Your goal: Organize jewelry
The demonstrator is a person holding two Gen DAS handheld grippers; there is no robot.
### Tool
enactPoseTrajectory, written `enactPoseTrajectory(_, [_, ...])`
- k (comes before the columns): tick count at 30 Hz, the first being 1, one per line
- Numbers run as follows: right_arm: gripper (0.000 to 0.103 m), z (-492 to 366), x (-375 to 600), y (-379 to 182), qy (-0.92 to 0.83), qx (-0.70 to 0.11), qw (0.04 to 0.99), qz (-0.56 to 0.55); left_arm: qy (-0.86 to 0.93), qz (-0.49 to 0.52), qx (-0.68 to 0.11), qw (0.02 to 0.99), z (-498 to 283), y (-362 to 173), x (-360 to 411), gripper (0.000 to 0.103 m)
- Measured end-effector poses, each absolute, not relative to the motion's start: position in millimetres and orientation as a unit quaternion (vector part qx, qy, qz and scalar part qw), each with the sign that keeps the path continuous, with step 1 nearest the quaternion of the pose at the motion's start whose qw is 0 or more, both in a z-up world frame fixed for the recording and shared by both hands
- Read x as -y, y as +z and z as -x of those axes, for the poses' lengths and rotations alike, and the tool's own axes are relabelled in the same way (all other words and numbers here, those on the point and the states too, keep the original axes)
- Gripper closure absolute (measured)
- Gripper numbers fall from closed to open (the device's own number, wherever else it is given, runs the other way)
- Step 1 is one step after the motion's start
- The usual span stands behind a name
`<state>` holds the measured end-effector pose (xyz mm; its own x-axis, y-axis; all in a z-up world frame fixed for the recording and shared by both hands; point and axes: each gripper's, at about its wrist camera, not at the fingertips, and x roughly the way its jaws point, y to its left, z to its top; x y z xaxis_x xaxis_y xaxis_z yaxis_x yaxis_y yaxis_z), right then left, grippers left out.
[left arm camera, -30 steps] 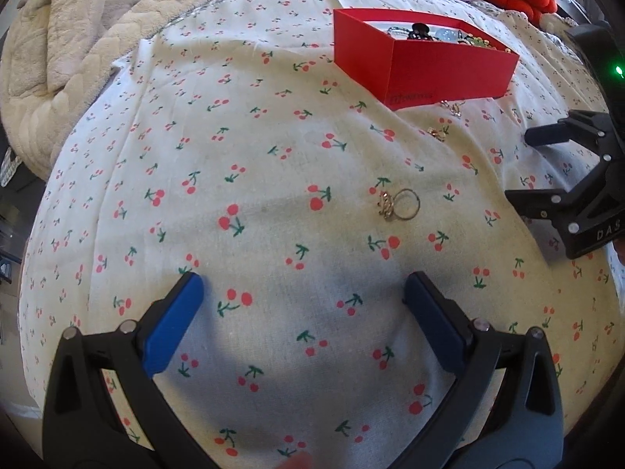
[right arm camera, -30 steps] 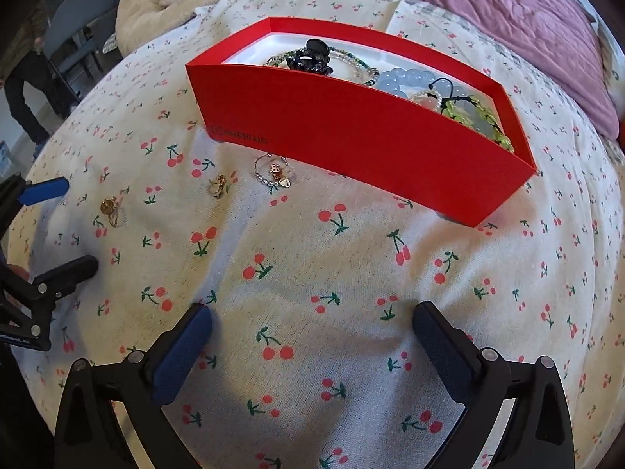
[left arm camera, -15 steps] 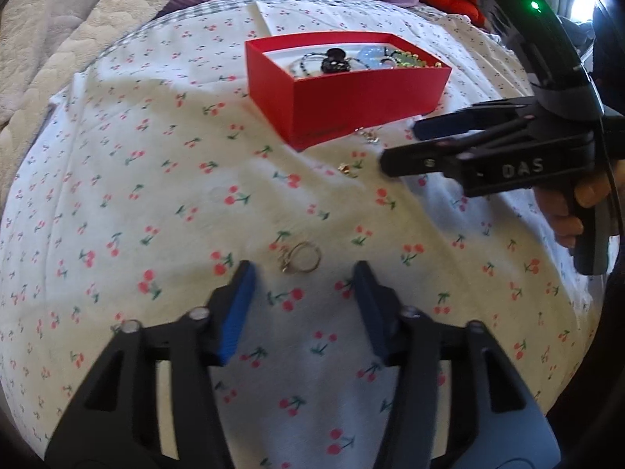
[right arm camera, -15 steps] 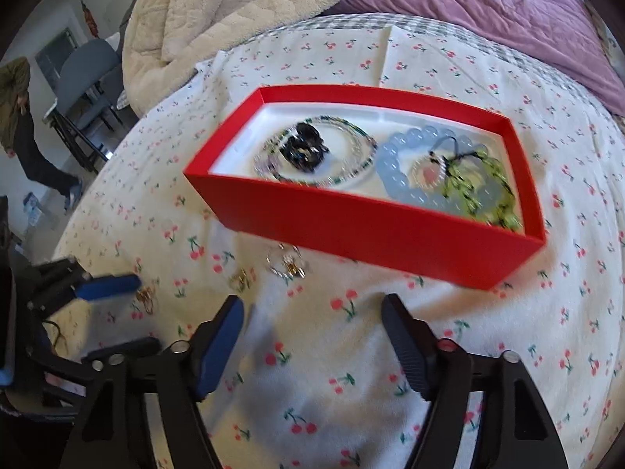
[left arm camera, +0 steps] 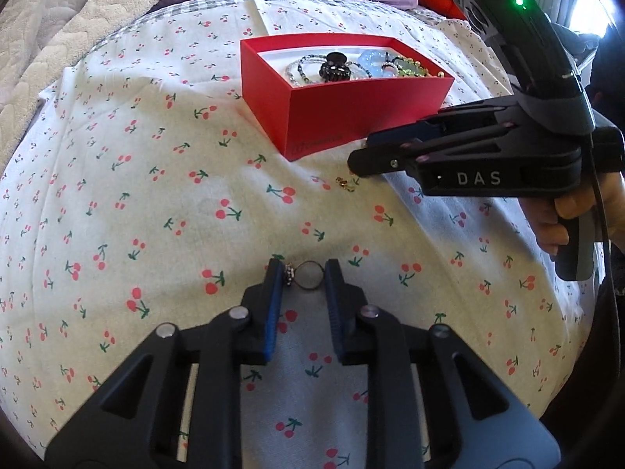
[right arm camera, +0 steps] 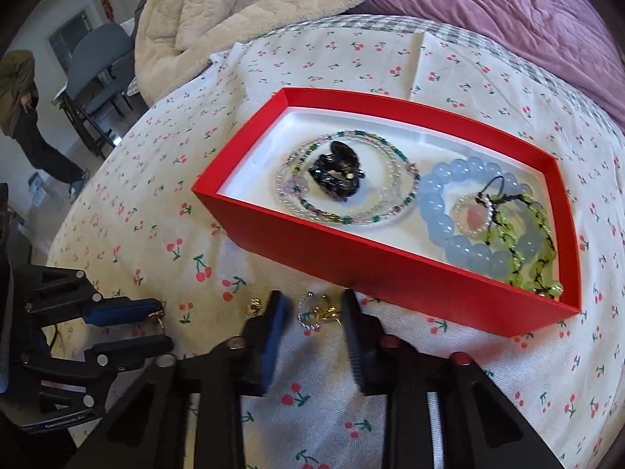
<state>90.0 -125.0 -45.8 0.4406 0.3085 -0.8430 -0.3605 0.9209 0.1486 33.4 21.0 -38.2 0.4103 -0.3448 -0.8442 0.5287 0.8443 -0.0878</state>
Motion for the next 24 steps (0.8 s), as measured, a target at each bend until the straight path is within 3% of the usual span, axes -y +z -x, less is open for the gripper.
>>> enactPoseTrajectory(6, [0.090,-88,120,-43,0.205,-0.488,0.848,0.036,-0.260,-0.092,-0.477,0.835,-38,-35,-21,0.079])
enactPoseTrajectory(9, [0.092,-86,123,-37,0.209,-0.486,0.848,0.028,-0.261,-0.091,-0.473,0.836,-38,-33,-20,0.079])
enactPoseTrajectory(18, [0.092,-72,164,-23,0.228,-0.499,0.833,-0.070,-0.263,-0.093,-0.474,0.835,-32,-35,-25,0.079])
enactPoseTrajectory(24, [0.087,-62,173,-29,0.202,-0.514,0.833,-0.024,-0.262,-0.092,-0.476,0.835,-32,-36,-26,0.079])
